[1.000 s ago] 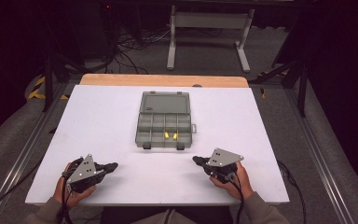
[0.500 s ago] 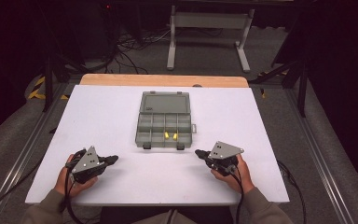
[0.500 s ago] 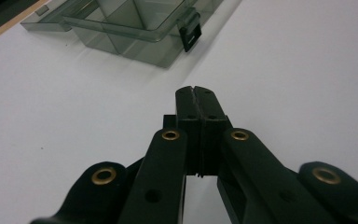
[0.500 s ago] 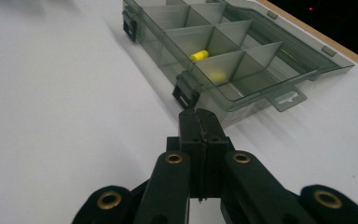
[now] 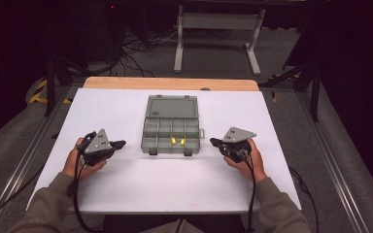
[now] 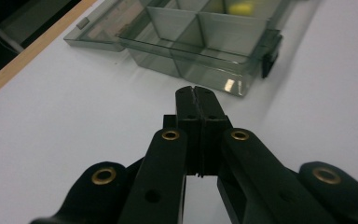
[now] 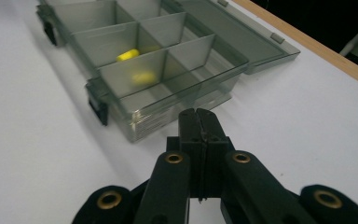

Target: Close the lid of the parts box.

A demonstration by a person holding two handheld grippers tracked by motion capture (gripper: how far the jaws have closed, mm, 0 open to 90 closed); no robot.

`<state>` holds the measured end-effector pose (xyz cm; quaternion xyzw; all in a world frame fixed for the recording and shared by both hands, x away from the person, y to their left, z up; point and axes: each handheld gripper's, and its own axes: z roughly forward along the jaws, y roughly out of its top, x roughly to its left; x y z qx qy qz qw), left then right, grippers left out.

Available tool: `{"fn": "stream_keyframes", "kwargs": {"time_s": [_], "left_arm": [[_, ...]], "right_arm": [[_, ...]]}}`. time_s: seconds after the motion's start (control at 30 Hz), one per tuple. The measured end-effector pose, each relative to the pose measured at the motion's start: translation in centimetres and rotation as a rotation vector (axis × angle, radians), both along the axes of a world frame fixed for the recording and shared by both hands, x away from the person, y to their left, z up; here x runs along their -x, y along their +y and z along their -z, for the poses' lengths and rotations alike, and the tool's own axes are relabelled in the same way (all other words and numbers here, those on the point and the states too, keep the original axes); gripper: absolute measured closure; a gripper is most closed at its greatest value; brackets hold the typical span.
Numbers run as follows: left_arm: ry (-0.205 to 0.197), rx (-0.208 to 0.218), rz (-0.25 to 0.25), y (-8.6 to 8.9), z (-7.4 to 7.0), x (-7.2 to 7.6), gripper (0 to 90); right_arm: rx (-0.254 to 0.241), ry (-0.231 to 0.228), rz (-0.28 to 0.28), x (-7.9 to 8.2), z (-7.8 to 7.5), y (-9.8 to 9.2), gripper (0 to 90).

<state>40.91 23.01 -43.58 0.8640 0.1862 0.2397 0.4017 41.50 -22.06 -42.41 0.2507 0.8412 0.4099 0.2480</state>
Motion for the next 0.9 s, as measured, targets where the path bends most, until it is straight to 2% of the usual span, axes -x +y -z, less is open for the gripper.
{"fn": "stream_keyframes", "kwargs": {"time_s": [0.03,0.17,0.2,0.23,0.27,0.3,0.37,0.4,0.43,0.5,0.53,0.57,0.63,0.67,0.73,0.83,0.9], "left_arm": [[0.001,-0.004,-0.011,-0.2,-0.2,-0.9,89.8],[0.005,-0.025,-0.035,-0.5,-0.7,-2.8,89.9],[0.005,-0.025,-0.035,-0.5,-0.7,-2.8,89.8],[0.006,-0.024,-0.043,-0.6,-1.1,-3.7,89.8],[0.007,-0.027,-0.051,-0.7,-1.3,-4.3,89.8],[0.007,-0.027,-0.051,-0.7,-1.3,-4.3,89.8],[0.010,-0.024,-0.069,-0.9,-1.7,-5.6,89.9],[0.010,-0.024,-0.069,-0.9,-1.7,-5.6,89.9],[0.018,-0.018,-0.078,-1.1,-2.0,-6.6,89.9],[0.019,-0.018,-0.083,-1.3,-2.2,-7.2,89.8],[0.017,-0.022,-0.089,-1.5,-2.3,-7.6,89.8],[0.029,-0.028,-0.093,-1.8,-2.4,-8.5,89.8],[0.030,-0.034,-0.099,-2.0,-2.3,-9.0,89.8],[0.043,-0.042,-0.105,-2.2,-2.2,-9.6,89.8],[0.058,-0.058,-0.120,-2.7,-1.9,-10.7,89.8],[0.081,-0.056,-0.128,-3.3,-1.4,-11.8,89.8],[0.089,-0.057,-0.129,-3.8,-1.1,-12.4,89.8]], "right_arm": [[0.012,-0.002,0.008,-0.5,-0.2,0.1,90.0],[0.025,0.006,0.033,-2.3,-1.0,0.4,90.0],[0.025,0.006,0.033,-2.3,-1.0,0.4,90.0],[0.041,0.008,0.044,-3.4,-1.4,0.8,90.0],[0.038,0.012,0.044,-3.8,-1.5,1.0,90.0],[0.038,0.012,0.044,-3.8,-1.5,1.0,90.0],[0.033,0.035,0.046,-5.1,-1.8,1.6,90.0],[0.033,0.035,0.046,-5.1,-1.8,1.6,90.0],[0.040,0.050,0.050,-6.2,-1.9,2.0,90.0],[0.046,0.050,0.053,-6.6,-2.0,2.1,90.0],[0.037,0.061,0.054,-7.2,-2.1,2.3,90.0],[0.049,0.060,0.073,-8.2,-2.3,2.6,90.0],[0.049,0.067,0.083,-9.1,-2.4,2.9,90.0],[0.049,0.067,0.083,-9.1,-2.4,2.9,90.0],[0.077,0.073,0.096,-10.4,-2.4,3.6,90.0],[0.093,0.082,0.108,-11.8,-2.2,4.1,90.0],[0.106,0.107,0.125,-12.6,-1.7,4.3,90.0]]}}
